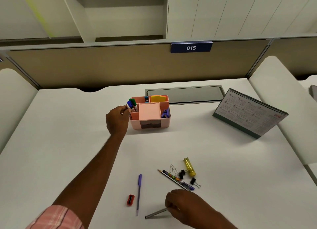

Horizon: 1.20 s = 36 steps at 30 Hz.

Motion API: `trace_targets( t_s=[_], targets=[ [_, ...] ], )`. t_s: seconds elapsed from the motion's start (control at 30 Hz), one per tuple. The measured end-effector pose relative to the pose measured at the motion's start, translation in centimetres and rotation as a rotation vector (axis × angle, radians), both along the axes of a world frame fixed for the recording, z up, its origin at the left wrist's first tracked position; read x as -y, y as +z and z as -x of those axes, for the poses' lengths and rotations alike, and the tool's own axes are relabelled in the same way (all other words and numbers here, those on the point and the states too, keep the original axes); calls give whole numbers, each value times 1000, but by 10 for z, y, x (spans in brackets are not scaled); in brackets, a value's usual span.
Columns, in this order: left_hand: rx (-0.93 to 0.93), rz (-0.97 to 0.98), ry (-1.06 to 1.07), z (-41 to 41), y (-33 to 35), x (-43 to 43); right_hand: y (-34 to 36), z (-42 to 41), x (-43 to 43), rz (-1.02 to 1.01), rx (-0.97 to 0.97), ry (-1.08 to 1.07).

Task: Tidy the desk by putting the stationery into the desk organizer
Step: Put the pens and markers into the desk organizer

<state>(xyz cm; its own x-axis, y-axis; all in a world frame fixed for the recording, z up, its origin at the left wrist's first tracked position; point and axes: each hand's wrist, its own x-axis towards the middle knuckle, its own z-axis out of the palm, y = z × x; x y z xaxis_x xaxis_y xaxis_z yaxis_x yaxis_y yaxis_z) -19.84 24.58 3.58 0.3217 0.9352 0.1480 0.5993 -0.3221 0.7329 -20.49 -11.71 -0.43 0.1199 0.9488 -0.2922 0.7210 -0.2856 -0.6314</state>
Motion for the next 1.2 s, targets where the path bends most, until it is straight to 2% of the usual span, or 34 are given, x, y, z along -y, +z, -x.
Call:
trace_targets(
  t_s=[0.33,0.63,0.77,0.83,0.9,1.03,1.1,1.2],
  targets=[
    [-36,31,18,-9,-10,-8,45,-4,-12,-151,-298,-271],
    [-15,83,75,-3,-16,-12,46,-23,-22,-272,-285,-472],
    [145,118,102,10,-5,7,45,-31,-28,-256,-292,-581],
    [228,206,4,21,2,26,45,-34,-29,-241,-314,-632],
    [245,373,-203,37,9,50,45,-35,-29,-223,-327,-659],
    [108,651,-710,69,10,97,47,-36,-30,-206,-366,-705],
    [0,693,-884,82,3,120,49,-37,-31,-207,-354,-706],
    [-73,633,-998,94,-8,145,55,-38,-33,-223,-343,-671]
  ],
)
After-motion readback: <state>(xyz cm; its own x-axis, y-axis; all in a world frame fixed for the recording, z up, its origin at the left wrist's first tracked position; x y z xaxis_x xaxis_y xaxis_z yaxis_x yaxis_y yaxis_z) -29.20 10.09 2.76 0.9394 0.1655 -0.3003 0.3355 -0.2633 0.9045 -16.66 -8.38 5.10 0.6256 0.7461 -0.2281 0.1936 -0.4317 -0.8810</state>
